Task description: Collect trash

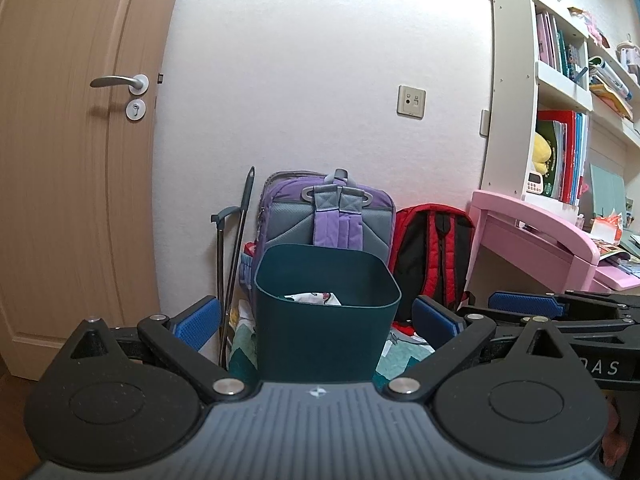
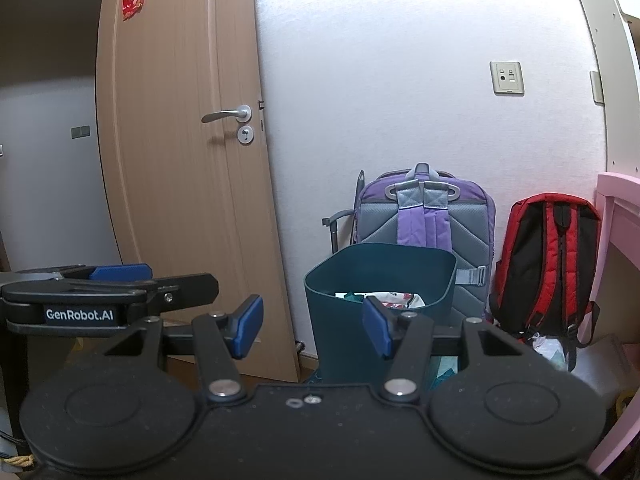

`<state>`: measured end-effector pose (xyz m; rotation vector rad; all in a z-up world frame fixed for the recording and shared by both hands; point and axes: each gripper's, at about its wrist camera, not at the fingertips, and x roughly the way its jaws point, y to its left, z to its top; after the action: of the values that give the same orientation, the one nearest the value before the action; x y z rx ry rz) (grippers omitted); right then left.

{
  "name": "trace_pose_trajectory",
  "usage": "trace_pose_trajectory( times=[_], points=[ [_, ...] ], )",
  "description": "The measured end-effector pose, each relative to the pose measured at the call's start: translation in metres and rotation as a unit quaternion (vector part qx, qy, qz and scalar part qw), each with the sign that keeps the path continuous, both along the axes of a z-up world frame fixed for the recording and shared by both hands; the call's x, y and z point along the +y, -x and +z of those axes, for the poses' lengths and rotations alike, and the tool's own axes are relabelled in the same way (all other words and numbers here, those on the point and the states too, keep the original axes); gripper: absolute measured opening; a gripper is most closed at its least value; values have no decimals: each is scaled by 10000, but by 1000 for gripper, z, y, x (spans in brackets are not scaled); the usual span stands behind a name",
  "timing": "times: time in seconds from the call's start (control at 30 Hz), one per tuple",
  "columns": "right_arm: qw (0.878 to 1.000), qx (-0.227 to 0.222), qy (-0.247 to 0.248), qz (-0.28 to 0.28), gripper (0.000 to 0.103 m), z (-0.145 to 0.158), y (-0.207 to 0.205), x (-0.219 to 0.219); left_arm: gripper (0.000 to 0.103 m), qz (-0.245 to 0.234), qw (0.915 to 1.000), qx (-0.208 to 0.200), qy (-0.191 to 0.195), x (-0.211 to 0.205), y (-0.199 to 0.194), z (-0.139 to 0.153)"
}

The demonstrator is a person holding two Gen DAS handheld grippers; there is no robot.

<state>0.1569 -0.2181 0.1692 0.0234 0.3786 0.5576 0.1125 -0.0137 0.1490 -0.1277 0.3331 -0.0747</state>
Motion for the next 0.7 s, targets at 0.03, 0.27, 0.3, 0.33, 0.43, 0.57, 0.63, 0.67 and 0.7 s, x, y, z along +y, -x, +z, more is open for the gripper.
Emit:
trace_pose_trajectory(
  times=[0.03,0.27,0.3,0.33,0.43,0.57,0.63,0.67,0.7],
  points=[
    [10000,-3,5,-1,54,0,0,0,103,6,10000,0,-16,0,0,0],
    [10000,-5,-3,-4,54,0,-2,0,103,1,10000,19,47,2,0,-2],
    [10000,-6,-1,-4,54,1,-2,0,103,18,10000,6,22,1,0,-2],
    [10000,-10,-2,-4,54,0,-2,0,103,36,10000,-14,-6,0,0,-2],
    [10000,4,-84,-14,54,1,-4,-3,103,15,9999,-75,-71,-2,2,-2],
    [9998,16,-187,-20,54,1,-4,-9,103,-58,9997,-171,-167,-6,6,-1],
    [9999,-15,-143,-42,54,2,-3,-9,103,-109,9995,-197,-213,-8,8,0],
    [9999,-21,-144,-46,54,2,-3,-9,103,-115,9994,-221,-225,-9,9,0],
    [9999,-22,-157,-45,54,2,-3,-9,103,-127,9993,-250,-233,-9,10,0]
  ],
)
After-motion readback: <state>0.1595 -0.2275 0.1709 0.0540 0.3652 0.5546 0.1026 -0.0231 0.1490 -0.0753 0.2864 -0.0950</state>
